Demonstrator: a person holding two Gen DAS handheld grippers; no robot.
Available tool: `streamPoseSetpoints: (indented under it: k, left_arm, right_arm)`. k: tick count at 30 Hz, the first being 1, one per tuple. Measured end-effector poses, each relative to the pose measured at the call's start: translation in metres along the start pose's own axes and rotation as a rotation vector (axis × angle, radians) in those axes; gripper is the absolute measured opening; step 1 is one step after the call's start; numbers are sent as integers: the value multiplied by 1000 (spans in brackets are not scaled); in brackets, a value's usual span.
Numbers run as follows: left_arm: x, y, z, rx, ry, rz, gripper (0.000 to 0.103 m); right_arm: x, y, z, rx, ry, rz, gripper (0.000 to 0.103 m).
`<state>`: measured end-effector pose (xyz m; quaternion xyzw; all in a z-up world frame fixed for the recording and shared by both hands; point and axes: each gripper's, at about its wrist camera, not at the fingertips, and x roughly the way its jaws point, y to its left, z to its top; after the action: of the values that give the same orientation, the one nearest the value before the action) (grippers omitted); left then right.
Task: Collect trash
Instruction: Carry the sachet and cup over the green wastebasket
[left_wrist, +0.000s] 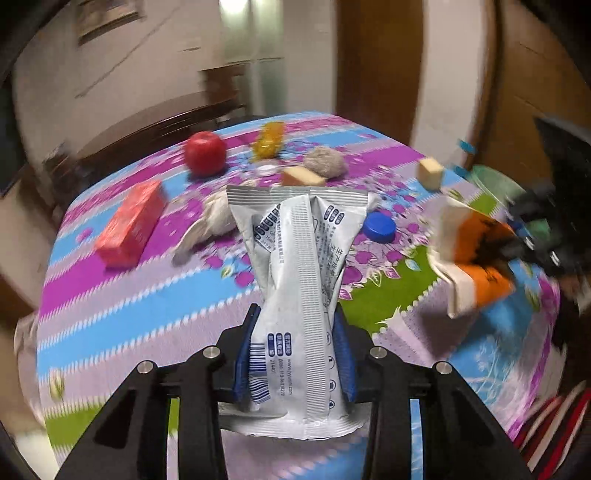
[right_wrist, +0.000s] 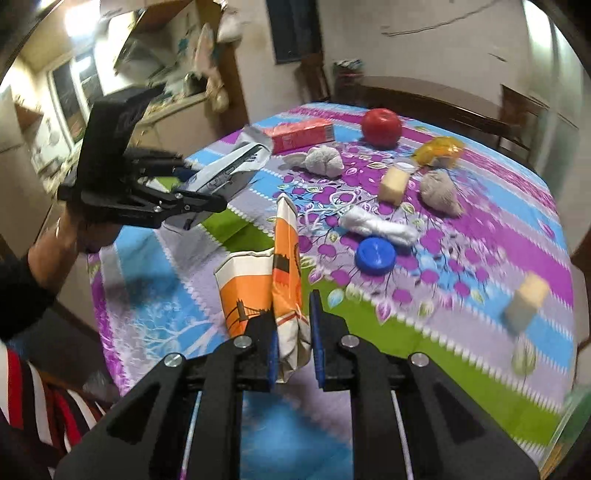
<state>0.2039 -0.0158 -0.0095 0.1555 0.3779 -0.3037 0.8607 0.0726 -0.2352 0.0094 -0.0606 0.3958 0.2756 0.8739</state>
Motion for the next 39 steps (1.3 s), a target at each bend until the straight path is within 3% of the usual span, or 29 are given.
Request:
streamPoseSetpoints:
  k: [9, 18, 29, 39]
  left_arm:
    - [-16, -34, -38, -227, 34, 224, 39]
    - [-29, -50, -45, -254, 8, 336, 39]
    - [-32, -75, 2, -181, -53, 414, 39]
    - [-7, -137, 84, -51, -97, 374, 39]
  right_arm:
    - [-44, 18, -35, 147, -145, -104, 13]
    - [-62, 28, -46, 202, -186, -163, 13]
    - [-106, -10, -40, 239, -249, -289, 13]
    - [-168, -80, -52, 325, -295, -437, 13]
